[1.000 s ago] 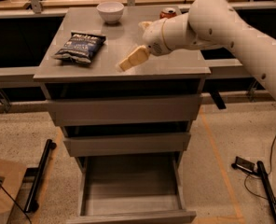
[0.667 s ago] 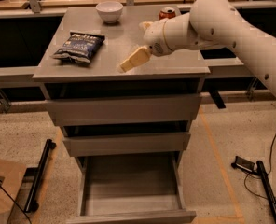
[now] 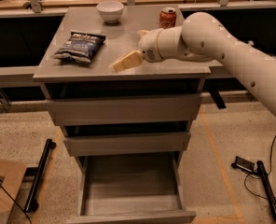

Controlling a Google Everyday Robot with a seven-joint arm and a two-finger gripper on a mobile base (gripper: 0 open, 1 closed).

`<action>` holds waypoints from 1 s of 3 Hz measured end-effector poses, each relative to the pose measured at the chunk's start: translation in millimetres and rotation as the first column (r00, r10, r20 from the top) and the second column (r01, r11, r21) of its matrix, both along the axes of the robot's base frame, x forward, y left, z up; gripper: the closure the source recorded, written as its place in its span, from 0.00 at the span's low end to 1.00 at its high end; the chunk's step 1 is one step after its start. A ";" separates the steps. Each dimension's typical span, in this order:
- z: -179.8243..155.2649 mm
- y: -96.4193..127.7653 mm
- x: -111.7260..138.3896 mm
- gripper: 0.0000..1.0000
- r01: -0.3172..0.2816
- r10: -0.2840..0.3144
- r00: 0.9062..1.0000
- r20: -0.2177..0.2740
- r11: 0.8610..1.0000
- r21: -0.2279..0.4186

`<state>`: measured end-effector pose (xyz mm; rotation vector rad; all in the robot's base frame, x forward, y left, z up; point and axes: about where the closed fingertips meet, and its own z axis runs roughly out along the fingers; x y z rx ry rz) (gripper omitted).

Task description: Place blue chip bag into bottom drawer

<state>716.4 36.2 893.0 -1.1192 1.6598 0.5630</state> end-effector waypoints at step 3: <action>-42.8 81.8 97.2 0.00 0.076 -0.073 0.997 -0.035 0.993 0.088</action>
Offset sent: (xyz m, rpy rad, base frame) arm 0.1124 0.0821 -0.0508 0.1096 0.0419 -0.1100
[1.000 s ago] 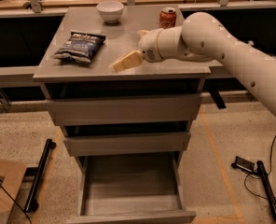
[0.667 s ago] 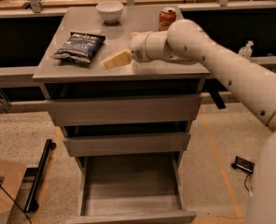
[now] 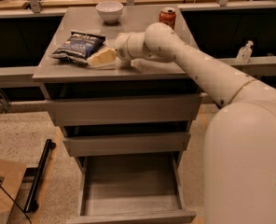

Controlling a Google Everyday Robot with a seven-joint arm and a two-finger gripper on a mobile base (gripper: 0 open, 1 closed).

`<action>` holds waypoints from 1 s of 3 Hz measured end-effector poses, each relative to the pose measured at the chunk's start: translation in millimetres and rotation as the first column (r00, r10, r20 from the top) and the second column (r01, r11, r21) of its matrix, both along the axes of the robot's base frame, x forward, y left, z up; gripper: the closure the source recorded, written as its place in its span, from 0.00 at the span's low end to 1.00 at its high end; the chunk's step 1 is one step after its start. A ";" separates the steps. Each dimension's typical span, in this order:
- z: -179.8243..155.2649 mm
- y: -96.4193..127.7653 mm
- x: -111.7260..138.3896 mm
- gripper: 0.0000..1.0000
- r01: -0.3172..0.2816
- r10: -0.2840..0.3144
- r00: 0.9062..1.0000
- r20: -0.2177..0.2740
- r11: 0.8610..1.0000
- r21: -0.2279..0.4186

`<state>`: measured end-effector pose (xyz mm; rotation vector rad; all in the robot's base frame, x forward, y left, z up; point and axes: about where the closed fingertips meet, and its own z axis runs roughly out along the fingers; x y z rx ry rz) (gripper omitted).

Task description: Place blue chip bag into bottom drawer

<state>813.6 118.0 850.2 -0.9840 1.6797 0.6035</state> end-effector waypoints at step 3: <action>38.2 88.7 -18.8 0.00 -0.165 0.161 0.984 0.075 0.985 0.056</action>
Offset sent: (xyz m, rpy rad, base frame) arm -0.0080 0.0950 0.0447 0.0704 -0.0834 0.1530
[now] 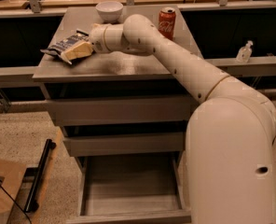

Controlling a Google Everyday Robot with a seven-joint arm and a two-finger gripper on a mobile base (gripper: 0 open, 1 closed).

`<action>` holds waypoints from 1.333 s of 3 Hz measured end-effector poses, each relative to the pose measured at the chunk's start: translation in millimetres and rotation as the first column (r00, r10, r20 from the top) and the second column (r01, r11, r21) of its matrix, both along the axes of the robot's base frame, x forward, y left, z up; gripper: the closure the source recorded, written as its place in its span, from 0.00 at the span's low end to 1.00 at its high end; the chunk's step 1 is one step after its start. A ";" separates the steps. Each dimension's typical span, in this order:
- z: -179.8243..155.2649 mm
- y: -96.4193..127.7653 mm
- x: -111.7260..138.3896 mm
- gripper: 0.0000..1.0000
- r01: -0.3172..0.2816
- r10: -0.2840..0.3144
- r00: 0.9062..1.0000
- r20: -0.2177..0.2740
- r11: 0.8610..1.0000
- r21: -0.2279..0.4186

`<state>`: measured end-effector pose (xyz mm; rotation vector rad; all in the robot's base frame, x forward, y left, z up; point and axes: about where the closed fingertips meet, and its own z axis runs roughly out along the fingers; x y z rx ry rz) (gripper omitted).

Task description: Place blue chip bag into bottom drawer

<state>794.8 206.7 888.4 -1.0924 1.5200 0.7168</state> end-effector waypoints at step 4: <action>-44.4 36.1 -13.1 0.42 -0.046 0.041 0.998 -0.047 0.993 -0.105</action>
Offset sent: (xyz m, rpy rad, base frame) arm -0.0193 0.0520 -0.0614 -0.1098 0.0942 0.1025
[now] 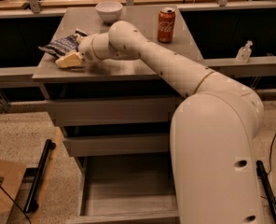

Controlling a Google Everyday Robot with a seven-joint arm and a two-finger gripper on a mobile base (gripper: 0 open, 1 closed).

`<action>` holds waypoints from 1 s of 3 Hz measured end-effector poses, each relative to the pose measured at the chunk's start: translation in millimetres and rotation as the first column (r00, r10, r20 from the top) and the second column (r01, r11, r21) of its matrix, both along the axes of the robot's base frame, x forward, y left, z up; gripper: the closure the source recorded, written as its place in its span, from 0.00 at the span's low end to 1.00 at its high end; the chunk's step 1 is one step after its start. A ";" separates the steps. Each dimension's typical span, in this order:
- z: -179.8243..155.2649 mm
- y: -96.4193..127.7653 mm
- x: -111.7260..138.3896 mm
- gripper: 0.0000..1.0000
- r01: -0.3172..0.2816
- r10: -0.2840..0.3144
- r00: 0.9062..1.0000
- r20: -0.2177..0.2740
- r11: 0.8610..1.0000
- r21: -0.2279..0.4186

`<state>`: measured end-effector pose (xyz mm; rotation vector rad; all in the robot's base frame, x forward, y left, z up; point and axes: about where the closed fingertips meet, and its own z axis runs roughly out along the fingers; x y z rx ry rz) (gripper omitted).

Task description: Place blue chip bag into bottom drawer

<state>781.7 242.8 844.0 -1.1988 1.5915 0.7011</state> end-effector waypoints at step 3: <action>71.5 -88.5 -53.1 1.00 0.022 -0.026 0.998 0.050 0.998 0.063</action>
Offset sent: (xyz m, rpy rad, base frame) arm -0.0362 -0.0839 0.0736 0.0955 -0.0530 -0.0071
